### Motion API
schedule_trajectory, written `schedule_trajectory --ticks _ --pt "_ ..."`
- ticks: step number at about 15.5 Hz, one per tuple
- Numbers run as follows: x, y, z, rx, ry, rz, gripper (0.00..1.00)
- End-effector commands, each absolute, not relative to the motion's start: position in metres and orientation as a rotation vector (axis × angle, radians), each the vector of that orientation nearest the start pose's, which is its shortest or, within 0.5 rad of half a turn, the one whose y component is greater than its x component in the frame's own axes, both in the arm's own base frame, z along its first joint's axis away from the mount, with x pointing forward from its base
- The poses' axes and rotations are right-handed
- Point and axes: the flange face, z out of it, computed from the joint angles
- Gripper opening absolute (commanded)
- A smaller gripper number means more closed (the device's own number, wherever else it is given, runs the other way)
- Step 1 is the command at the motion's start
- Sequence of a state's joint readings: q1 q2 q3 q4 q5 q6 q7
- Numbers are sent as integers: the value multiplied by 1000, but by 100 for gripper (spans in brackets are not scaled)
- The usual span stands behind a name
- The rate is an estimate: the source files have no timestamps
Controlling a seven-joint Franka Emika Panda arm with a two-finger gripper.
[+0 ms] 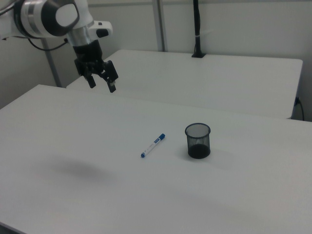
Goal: Insert the marker
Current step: 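Move the open gripper toward the blue-capped white marker, then lower the gripper over the marker's middle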
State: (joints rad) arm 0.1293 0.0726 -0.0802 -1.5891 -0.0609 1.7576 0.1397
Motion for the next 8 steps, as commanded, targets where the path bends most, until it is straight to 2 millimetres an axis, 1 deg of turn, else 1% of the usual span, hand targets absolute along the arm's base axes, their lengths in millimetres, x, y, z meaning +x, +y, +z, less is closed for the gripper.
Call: schedule_trajectory --ticks 1,4,7,8 --pt "618 16 559 -3206 145 -226 100" --pt "638 15 524 -3219 139 -231 100" --pt "661 18 486 -3241 124 -275 100" --pt "669 13 469 -3250 123 -284 100"
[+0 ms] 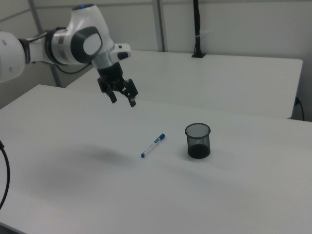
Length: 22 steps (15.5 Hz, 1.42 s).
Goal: Insert the marker
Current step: 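Lower the gripper over the marker's middle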
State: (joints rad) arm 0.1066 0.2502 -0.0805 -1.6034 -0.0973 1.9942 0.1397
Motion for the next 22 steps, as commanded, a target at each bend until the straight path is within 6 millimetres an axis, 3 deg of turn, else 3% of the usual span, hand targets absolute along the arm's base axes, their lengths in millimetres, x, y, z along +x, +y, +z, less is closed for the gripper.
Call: schedule_trajectory --ticks 1,8,10,15,22 --pt "676 9 456 -3257 122 -300 100" --pt "708 -30 379 -3239 177 -440 100" --pt "712 -37 361 -3237 185 -457 94" --pt "721 -37 331 -3215 180 -534 67" --pt "725 -46 312 -3212 184 -567 58"
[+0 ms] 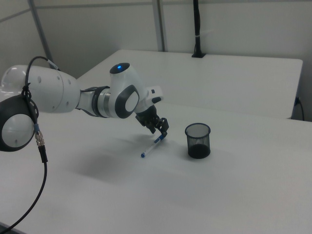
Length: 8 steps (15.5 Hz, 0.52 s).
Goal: Insert the marker
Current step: 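Close the gripper on the marker and lift it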
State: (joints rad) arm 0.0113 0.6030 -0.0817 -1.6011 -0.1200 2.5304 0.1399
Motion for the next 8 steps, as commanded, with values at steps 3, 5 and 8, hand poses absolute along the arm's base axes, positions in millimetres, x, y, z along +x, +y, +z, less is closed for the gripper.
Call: schedule_trajectory --ticks 3,5,8 --pt "723 -48 310 -3229 162 -562 55" --pt "723 -47 309 -3231 157 -560 41" --pt "723 -47 308 -3234 155 -556 30"
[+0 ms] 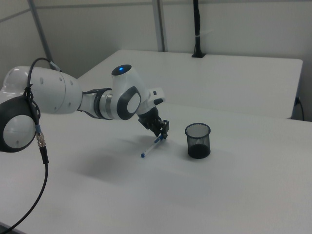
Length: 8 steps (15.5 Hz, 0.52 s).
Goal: Insert the marker
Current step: 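Close the gripper on the marker and lift it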
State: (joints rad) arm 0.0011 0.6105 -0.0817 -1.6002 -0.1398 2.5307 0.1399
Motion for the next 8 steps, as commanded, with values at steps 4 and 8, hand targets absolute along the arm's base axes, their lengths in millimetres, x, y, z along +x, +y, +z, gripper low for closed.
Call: schedule_trajectory --ticks 4,8 --pt "722 -47 307 -3238 149 -546 47" --pt "720 -47 303 -3258 125 -529 51"
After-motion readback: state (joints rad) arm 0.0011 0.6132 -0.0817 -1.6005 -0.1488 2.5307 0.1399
